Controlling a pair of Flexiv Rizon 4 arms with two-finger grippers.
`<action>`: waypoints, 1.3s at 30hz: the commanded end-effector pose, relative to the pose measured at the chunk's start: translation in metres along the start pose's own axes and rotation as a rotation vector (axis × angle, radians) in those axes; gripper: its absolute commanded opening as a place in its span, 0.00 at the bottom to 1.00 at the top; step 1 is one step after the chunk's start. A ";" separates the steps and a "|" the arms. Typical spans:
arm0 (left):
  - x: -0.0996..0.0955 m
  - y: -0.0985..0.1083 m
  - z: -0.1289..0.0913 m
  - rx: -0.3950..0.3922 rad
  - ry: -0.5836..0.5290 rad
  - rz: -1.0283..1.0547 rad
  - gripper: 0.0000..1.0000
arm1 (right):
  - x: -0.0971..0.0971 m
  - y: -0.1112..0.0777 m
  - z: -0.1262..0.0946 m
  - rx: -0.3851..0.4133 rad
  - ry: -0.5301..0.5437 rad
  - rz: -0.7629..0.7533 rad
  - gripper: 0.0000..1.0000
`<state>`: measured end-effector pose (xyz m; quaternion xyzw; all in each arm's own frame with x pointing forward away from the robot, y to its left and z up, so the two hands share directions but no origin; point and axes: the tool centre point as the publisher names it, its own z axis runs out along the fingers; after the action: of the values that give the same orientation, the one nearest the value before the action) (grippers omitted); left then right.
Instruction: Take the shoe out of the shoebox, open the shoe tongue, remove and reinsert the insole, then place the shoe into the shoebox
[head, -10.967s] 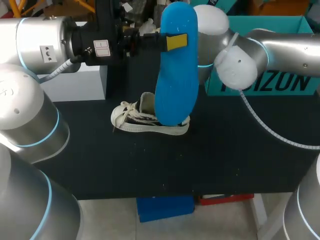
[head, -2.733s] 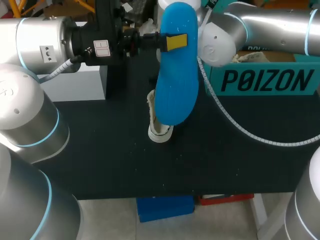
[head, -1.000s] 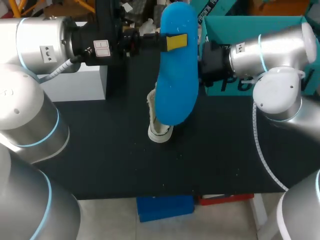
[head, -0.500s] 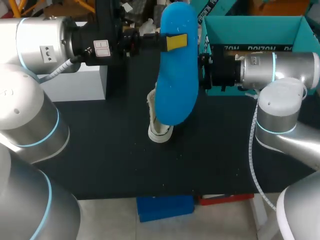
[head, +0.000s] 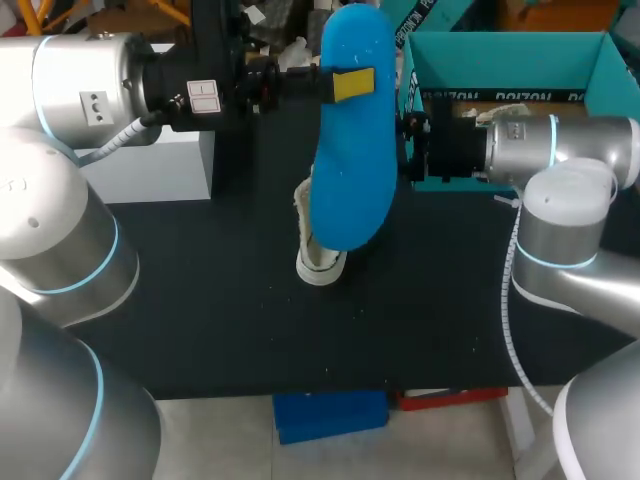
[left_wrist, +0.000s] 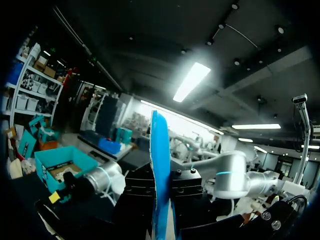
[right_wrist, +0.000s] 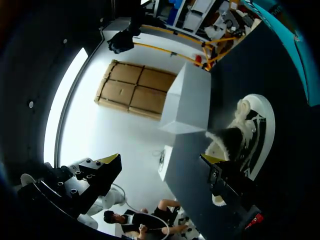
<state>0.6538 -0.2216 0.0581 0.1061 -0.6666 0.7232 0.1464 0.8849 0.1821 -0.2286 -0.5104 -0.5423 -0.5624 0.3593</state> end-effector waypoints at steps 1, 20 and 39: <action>0.001 0.002 0.001 0.000 -0.004 -0.001 0.00 | 0.000 0.000 0.001 -0.002 0.000 0.000 1.00; -0.002 0.004 0.000 0.057 0.001 0.313 0.00 | 0.000 0.000 0.001 -0.002 0.000 0.000 1.00; -0.035 0.053 -0.013 -0.058 -0.076 0.595 0.00 | 0.000 0.000 0.001 -0.002 0.000 0.000 1.00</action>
<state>0.6715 -0.2164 -0.0050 -0.0730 -0.6927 0.7116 -0.0920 0.8856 0.1820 -0.2284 -0.5100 -0.5426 -0.5621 0.3600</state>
